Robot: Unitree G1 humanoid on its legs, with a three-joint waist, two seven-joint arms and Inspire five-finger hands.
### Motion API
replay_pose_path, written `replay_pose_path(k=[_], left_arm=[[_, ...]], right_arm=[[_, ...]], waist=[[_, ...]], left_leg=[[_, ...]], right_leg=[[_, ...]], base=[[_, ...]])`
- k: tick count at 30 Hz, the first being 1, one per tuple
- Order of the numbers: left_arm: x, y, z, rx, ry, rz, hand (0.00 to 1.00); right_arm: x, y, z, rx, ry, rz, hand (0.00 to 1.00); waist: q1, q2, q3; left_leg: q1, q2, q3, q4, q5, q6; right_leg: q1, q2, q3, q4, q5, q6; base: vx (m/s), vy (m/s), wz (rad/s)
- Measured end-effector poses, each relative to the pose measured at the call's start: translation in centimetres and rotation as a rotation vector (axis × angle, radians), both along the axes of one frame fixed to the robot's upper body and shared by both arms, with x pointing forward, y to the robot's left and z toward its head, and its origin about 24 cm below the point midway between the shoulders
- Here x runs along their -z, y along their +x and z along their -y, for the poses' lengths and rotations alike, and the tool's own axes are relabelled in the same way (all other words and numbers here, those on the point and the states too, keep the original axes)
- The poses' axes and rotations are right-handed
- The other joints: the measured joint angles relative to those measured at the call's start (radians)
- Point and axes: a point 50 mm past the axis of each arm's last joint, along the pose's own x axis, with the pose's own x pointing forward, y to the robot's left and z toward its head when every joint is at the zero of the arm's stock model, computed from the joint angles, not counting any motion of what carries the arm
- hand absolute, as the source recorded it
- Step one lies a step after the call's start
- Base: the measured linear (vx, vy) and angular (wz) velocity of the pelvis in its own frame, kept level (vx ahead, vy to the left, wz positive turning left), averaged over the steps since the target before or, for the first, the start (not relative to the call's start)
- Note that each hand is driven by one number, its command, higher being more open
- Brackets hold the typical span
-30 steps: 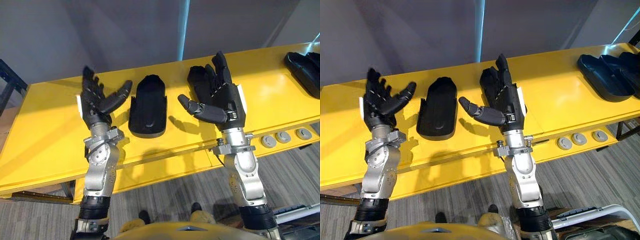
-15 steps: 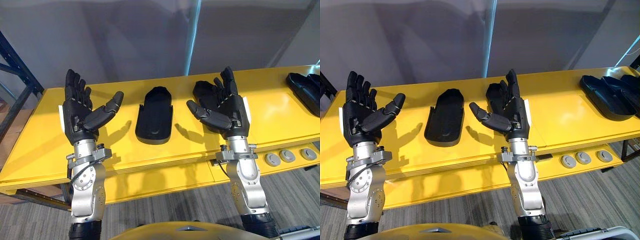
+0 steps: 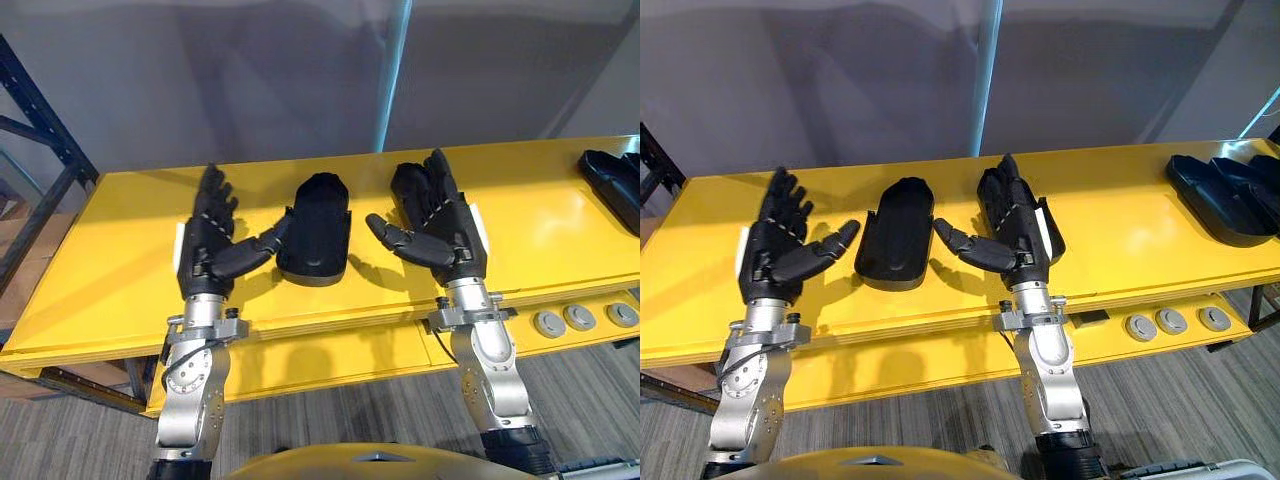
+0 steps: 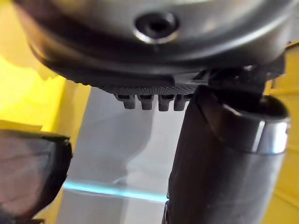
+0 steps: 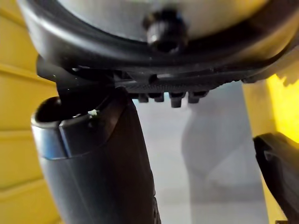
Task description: Walk over and take three plastic housings, then place them on the shelf
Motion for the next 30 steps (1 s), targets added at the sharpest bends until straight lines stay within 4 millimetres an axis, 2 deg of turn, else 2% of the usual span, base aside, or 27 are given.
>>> replay_pose_path(k=[10,17,23,30], left_arm=[[0.3,0.1,0.2,0.049,0.026,-0.025,1.00],[0.3,0.1,0.2,0.032,0.037,-0.033,1.00],[0.3,0.1,0.2,0.026,0.035,-0.033,1.00],[0.3,0.1,0.3,0.018,0.031,-0.035,1.00]], right_arm=[[-1.7,2.4,-0.4,-0.036,-0.041,0.056,1.00],[-1.4,4.2,-0.9,-0.061,-0.077,0.008,1.00],[-0.8,5.4,-1.0,-0.044,-0.135,-0.051,1.00],[-1.7,6.4,-2.3,-0.077,-0.203,-0.044,1.00]], waist=[[0.021,0.002,0.021],[0.035,0.004,0.065],[0.045,0.008,0.075],[0.046,0.017,0.108]], left_leg=[[-0.004,0.007,-0.024,-0.008,0.017,-0.004],[-0.011,0.006,-0.031,-0.006,0.024,-0.002],[-0.038,0.009,-0.051,0.010,0.030,0.000],[-0.059,0.009,-0.069,0.027,0.025,-0.005]], right_leg=[[-0.001,0.005,-0.019,0.018,-0.005,-0.005],[-0.004,0.005,-0.021,0.018,-0.005,-0.005],[-0.018,0.005,-0.022,0.034,-0.005,-0.005],[-0.025,0.003,-0.021,0.041,-0.012,-0.016]], base=[[-0.01,-0.011,0.08],[-0.01,-0.001,0.02],[0.00,-0.004,0.11],[-0.03,-0.003,0.06]])
